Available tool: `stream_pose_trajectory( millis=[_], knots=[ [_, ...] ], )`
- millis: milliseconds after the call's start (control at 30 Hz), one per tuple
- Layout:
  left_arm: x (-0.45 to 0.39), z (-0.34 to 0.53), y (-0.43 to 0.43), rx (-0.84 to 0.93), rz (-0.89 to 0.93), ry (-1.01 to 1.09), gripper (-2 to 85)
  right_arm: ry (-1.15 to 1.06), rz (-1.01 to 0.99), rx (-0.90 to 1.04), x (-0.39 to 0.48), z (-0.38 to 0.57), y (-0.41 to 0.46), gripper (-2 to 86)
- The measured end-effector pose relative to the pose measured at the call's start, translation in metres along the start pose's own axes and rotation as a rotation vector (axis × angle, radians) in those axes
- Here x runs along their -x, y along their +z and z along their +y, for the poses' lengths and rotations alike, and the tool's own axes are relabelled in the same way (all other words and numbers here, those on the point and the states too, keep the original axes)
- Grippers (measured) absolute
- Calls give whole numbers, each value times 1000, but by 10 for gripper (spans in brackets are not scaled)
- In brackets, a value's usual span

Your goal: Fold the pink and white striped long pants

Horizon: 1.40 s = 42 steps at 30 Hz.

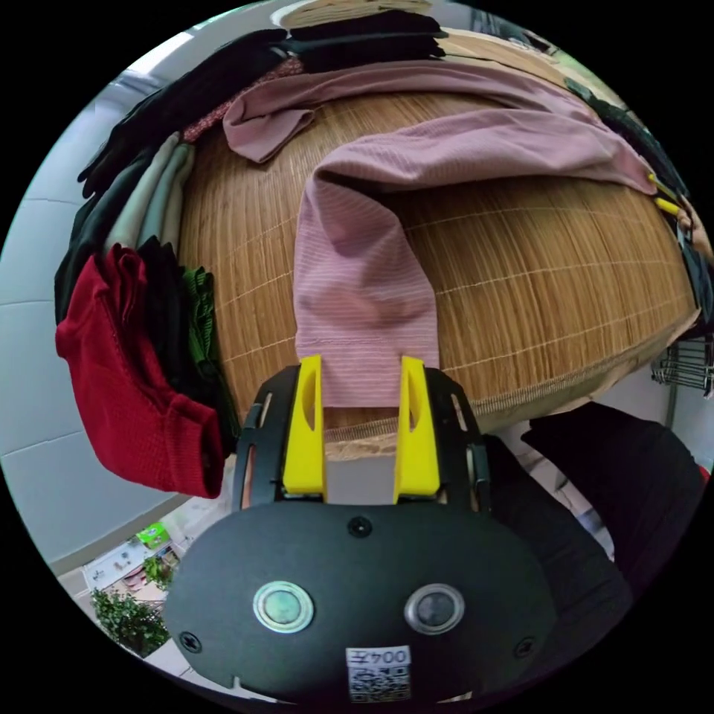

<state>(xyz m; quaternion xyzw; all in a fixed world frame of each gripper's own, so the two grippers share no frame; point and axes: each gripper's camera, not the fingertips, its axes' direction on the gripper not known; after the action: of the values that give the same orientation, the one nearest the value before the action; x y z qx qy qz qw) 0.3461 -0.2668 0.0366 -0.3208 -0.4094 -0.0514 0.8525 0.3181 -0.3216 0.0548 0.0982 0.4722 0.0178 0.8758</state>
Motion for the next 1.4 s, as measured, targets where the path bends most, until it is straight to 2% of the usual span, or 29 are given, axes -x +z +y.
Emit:
stream_pose_trajectory(
  millis=[100, 233, 367, 433, 533, 600, 633, 667, 800, 1000, 1067, 1233, 1400],
  knots=[
    [9, 11, -17, 4, 104, -58, 181, 82, -143, 14, -30, 7, 8, 113],
    [18, 26, -44, -39, 187, -156, 201, 131, -198, -22, -54, 13, 14, 112],
    [-24, 11, -46, -10, 167, 39, 211, 155, -218, -29, -64, 12, 22, 91],
    [-42, 1, -36, 25, 112, 98, 208, 175, -172, -15, -65, 12, 24, 45],
    [-34, 0, -46, -43, 154, 29, 161, 175, -126, -37, -50, 13, 13, 10],
    [-21, -7, -54, 37, 69, 6, 50, 158, -102, -32, -36, 12, 2, 2],
    [-17, -9, -58, 44, 83, 29, 44, 130, -93, -15, -25, 10, -9, -2],
    [-7, -14, -72, 26, 126, 80, 33, 115, -89, 0, -20, 8, -14, -3],
    [50, -31, -149, 73, 92, 334, 16, 12, 26, 161, 7, -8, -54, -7],
    [172, -48, -244, 221, 283, 360, 8, 8, 129, 337, -8, -8, -85, -7],
    [189, -52, -255, 253, 278, 367, 7, 37, 131, 399, -23, -4, -80, -6],
    [178, -48, -226, 412, 321, 406, 7, 151, 150, 493, -84, 29, -33, 2],
    [95, -18, -162, 512, 152, 582, 6, 289, 122, 396, -106, 54, -19, 35]
  ],
)
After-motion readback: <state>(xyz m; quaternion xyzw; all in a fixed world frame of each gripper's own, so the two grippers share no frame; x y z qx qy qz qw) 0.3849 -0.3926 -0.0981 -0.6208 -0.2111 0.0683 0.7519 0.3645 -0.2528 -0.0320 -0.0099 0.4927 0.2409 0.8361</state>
